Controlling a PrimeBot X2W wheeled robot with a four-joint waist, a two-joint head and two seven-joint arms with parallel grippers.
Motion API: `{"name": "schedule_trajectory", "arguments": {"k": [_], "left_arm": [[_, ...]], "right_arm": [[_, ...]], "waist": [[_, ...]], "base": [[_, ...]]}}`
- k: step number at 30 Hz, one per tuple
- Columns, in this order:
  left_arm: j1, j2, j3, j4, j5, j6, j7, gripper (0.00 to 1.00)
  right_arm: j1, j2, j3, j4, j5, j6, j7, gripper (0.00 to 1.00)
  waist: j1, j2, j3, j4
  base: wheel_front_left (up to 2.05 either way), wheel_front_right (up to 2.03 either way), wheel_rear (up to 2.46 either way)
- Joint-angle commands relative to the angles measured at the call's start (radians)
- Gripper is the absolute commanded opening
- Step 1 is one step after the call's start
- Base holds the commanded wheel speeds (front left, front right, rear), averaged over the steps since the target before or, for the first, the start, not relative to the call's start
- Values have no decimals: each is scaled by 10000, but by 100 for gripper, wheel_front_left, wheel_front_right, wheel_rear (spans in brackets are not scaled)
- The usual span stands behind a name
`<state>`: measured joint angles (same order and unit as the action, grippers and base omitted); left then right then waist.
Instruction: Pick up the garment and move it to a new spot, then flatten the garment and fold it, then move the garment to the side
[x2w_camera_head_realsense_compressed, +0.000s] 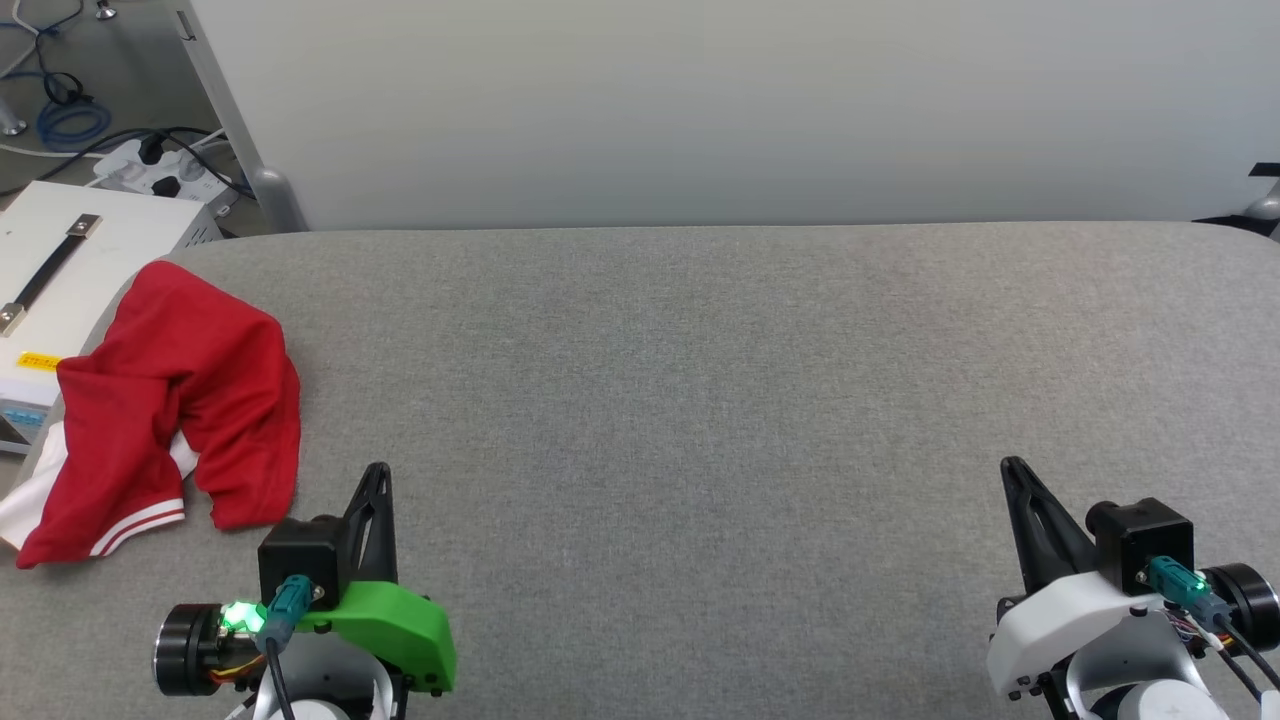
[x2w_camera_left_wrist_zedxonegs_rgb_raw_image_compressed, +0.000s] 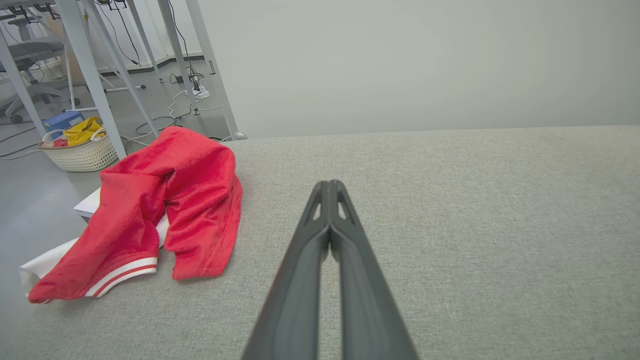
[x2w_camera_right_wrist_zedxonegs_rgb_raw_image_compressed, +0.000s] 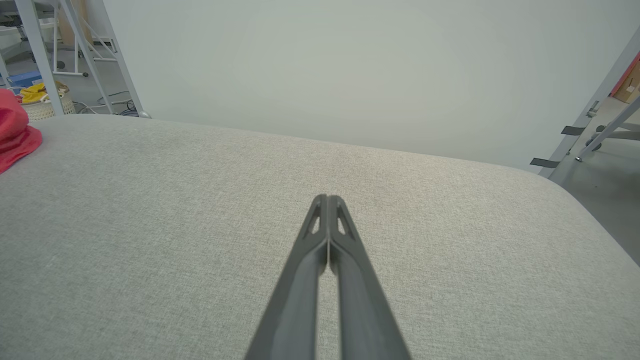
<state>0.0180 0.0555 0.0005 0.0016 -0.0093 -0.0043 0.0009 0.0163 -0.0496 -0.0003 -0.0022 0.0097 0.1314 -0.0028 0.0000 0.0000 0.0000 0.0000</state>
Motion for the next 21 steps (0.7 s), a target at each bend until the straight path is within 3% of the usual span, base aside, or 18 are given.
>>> {"name": "schedule_trajectory", "arguments": {"k": [1,21], "left_arm": [[-180,-53,-5,-16,93,43,-9,0],[-180,-53,-5,-16,93,43,-9,0]], "right_arm": [[-163,-6,3,22,-97,-7,28,0],[-163,-6,3,22,-97,-7,28,0]], "waist": [[0,0,0,0],[0,0,0,0]], "base": [[0,0,0],[0,0,0]]}}
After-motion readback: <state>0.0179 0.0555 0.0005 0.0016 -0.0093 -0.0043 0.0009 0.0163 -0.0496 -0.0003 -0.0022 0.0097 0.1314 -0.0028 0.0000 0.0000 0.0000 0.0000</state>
